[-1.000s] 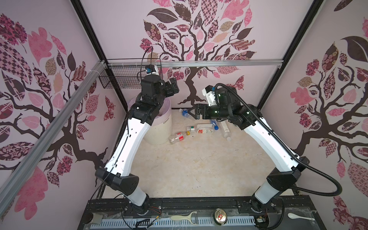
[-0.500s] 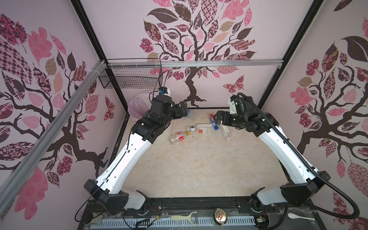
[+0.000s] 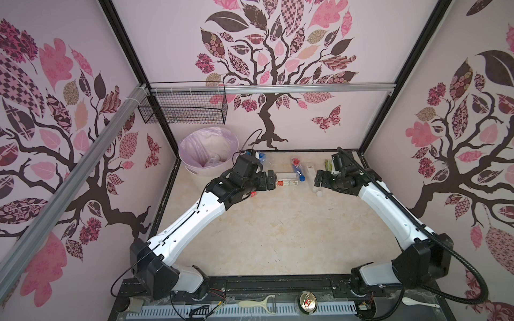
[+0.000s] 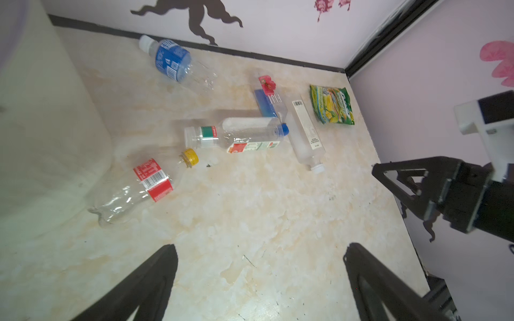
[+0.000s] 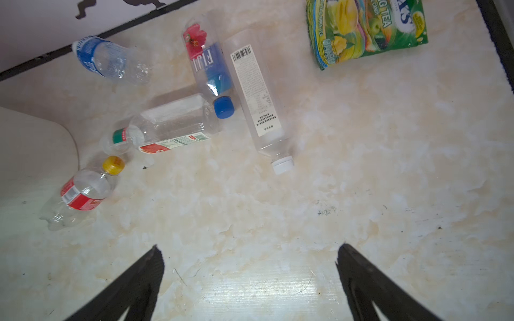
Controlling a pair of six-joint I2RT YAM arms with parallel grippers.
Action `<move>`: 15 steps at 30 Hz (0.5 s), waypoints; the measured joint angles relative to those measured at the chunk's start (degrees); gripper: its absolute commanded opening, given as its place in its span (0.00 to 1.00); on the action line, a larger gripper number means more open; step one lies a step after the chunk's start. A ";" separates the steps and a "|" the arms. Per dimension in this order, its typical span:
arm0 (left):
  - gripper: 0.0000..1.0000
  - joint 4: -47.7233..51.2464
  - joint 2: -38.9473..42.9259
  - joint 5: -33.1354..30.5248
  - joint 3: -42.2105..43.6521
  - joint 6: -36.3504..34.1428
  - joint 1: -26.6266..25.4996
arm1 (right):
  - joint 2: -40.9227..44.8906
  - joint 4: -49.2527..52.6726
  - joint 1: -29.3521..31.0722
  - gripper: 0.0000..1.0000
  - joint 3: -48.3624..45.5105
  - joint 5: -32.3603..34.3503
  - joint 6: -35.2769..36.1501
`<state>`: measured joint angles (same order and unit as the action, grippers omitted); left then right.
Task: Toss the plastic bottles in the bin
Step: 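Lower both grippers toward the frosted white-labelled bottle beside the Fiji bottle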
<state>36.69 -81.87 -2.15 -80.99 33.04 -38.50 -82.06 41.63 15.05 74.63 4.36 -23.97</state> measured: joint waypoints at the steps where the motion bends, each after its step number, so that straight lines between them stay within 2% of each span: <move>1: 0.98 -0.15 -0.85 1.27 0.17 0.48 -0.02 | -1.29 -0.81 -0.13 1.00 -0.15 0.11 0.24; 8: 0.98 -0.11 -5.86 7.52 1.44 2.93 -0.02 | -12.48 -6.23 -0.42 0.99 0.85 1.49 3.80; 15: 0.98 1.92 -9.22 11.63 1.27 1.84 -0.04 | -22.38 -8.94 -2.08 0.97 4.66 2.93 5.99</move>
<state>38.61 -91.09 9.47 -79.72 34.87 -38.54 -104.44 32.69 12.97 79.29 7.29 -17.98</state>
